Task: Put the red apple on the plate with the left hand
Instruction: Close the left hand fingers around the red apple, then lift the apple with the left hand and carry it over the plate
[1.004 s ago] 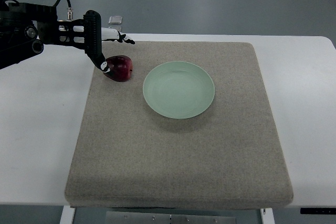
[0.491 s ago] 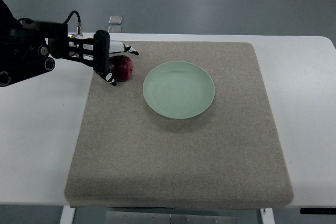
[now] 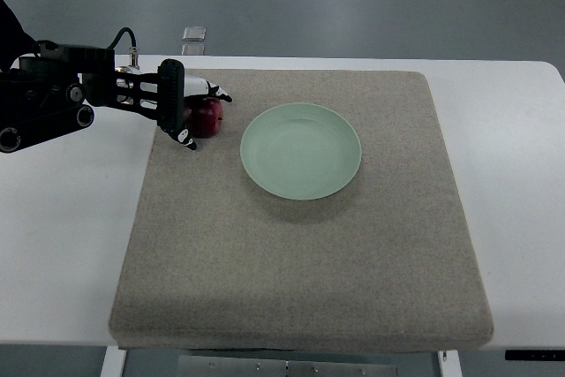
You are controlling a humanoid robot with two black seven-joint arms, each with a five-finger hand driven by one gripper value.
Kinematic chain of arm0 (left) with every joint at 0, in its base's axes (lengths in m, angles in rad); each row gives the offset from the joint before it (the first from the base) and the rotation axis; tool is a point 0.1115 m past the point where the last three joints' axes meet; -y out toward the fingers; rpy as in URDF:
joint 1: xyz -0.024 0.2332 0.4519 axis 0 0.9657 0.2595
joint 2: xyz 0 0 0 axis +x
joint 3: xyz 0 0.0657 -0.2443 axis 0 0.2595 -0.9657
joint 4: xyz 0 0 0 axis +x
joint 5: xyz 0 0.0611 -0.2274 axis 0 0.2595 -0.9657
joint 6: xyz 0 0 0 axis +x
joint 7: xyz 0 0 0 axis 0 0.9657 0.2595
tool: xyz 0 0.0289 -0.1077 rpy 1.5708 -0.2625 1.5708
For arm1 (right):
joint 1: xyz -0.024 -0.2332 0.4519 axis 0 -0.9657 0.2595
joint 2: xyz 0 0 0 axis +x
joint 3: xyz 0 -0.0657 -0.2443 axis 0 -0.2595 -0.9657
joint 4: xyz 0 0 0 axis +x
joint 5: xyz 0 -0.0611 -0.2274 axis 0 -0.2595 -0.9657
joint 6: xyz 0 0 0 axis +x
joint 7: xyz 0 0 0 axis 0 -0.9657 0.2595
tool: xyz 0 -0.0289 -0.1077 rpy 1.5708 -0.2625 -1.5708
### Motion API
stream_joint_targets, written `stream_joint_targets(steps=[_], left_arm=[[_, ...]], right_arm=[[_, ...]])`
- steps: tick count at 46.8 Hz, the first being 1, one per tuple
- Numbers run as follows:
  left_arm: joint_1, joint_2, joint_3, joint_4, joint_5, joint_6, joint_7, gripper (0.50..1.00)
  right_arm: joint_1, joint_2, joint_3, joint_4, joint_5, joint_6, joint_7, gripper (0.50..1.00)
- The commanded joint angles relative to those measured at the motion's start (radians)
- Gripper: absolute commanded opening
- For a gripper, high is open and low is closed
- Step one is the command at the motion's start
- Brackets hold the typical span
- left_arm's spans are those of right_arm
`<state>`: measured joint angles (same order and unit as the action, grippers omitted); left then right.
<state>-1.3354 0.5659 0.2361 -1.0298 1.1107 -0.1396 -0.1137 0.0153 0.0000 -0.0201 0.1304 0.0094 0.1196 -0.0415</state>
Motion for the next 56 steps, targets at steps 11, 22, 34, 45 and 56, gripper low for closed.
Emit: stream_joint_targets(steps=[11,22,34,45,56], left_arm=[[0.012,-0.001,0.002,0.010,0.000,0.000,0.000,0.701],[0.012,0.000,0.009,0.019,0.000,0.000,0.002,0.500],[-0.050,0.008,-0.006,0.016,0.000,0.000,-0.001,0.500],[-0.099,-0.041,-0.060,0.019,-0.003,-0.002,-0.006,0.500],[-0.116,-0.138,-0.069,0.019,0.000,-0.005,-0.014,0.500]], right_arm=[[0.000,0.000,0.000,0.000,0.000,0.000,0.000,0.930],[0.000,0.000,0.000,0.000,0.000,-0.002,0.000,0.930],[0.000,0.000,0.000,0.000,0.000,-0.002,0.000,0.930],[0.000,0.000,0.000,0.000,0.000,0.000,0.000,0.930],[0.000,0.000,0.000,0.000,0.000,0.000,0.000,0.930]])
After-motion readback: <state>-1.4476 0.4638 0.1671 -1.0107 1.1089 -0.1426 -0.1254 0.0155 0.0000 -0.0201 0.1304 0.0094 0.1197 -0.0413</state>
